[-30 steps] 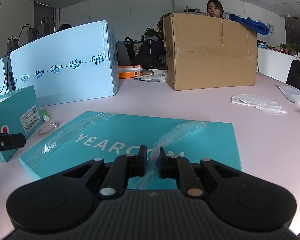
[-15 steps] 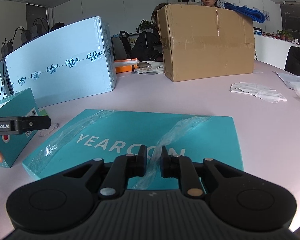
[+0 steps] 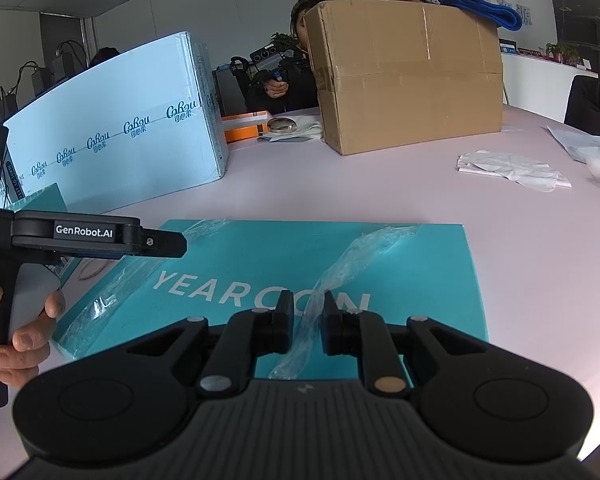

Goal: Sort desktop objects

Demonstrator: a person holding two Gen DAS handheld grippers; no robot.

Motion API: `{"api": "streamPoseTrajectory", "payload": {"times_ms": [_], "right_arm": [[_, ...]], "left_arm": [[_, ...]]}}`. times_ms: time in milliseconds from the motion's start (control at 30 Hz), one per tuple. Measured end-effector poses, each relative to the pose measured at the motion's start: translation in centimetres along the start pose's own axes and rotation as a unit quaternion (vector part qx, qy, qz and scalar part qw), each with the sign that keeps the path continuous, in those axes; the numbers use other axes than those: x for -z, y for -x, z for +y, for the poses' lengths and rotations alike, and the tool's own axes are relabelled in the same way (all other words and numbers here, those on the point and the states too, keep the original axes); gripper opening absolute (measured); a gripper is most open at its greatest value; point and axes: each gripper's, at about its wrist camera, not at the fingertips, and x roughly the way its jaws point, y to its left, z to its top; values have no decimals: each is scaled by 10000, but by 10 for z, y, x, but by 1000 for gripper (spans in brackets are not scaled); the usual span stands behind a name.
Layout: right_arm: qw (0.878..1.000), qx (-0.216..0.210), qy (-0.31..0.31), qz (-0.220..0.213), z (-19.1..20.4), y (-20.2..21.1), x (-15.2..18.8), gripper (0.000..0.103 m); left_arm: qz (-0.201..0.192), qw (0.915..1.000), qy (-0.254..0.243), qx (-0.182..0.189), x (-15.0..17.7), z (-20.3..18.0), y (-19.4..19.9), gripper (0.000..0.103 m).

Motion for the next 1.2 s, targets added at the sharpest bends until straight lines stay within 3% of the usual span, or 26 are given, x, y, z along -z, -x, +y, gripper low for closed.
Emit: {"api": "streamPoseTrajectory", "payload": {"times_ms": [67,133,233,267,700,1200], "right_arm": [[10000,-6,-46,1,-1,0,0,18],[9999,-20,-111,4,-2,1,-1,18],[9999,-19,-136,15,-3,1,-1,18],[9999,-10,-134,20,-3,1,-1,18],[9996,195,-174,-104,-2,5,-1,12],[9990,63,-415,-132,-2,18,-15,11]], "left_arm": [[4,9997,-237,-19,-1,-10,-2,97],[56,9988,-431,-229,0,-18,-3,77],[24,9973,-601,-429,1,-23,-2,31],[-10,9971,-631,-429,2,-24,-1,7],[-59,9986,-413,-309,2,-16,9,4],[-204,9992,-281,-208,-3,-13,38,4]]}}
